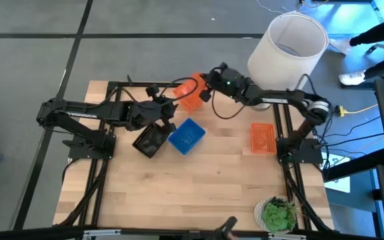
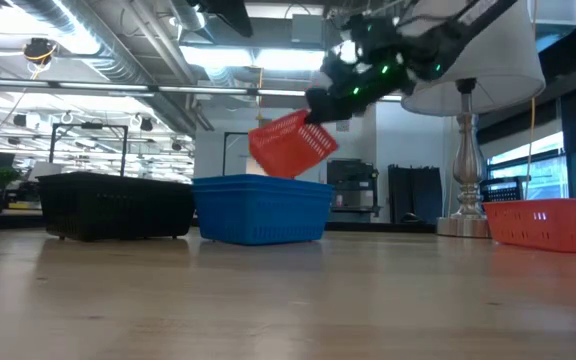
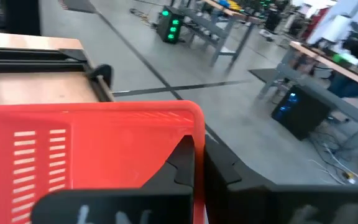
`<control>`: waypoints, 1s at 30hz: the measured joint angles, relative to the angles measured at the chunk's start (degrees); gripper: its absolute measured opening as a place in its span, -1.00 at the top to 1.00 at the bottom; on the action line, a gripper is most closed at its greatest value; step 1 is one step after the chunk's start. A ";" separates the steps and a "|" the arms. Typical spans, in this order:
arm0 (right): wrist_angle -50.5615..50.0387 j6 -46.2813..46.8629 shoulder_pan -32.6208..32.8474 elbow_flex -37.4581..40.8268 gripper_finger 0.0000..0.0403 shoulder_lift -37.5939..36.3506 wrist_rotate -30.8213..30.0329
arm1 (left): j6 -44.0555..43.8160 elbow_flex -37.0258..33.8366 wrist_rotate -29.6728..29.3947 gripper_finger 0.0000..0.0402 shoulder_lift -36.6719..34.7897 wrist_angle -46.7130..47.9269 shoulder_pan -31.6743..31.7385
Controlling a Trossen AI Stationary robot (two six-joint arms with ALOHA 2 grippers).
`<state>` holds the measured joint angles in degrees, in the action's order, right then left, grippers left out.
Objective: Stack baskets by color
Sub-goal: Stack the bottom orange bin on the top orange bin
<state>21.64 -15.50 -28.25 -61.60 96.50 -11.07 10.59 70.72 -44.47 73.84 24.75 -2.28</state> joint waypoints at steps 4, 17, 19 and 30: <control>5.91 -0.72 -1.09 -0.01 0.98 4.95 -2.64 | 0.00 0.00 0.00 0.58 0.00 0.11 0.00; -14.52 -1.07 -0.73 -6.69 0.98 7.33 -1.88 | 0.02 0.00 -0.01 0.58 0.00 0.31 0.11; -17.43 -1.18 -0.30 -7.70 0.98 7.27 -1.86 | 0.04 0.00 0.00 0.58 0.00 0.34 0.11; -36.83 -9.32 0.88 -20.68 0.98 7.22 -2.61 | 0.04 0.00 0.42 0.58 0.02 0.58 0.11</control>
<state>-15.19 -24.82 -27.36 -82.28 103.72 -13.68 10.63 70.72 -44.05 73.87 25.33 -2.17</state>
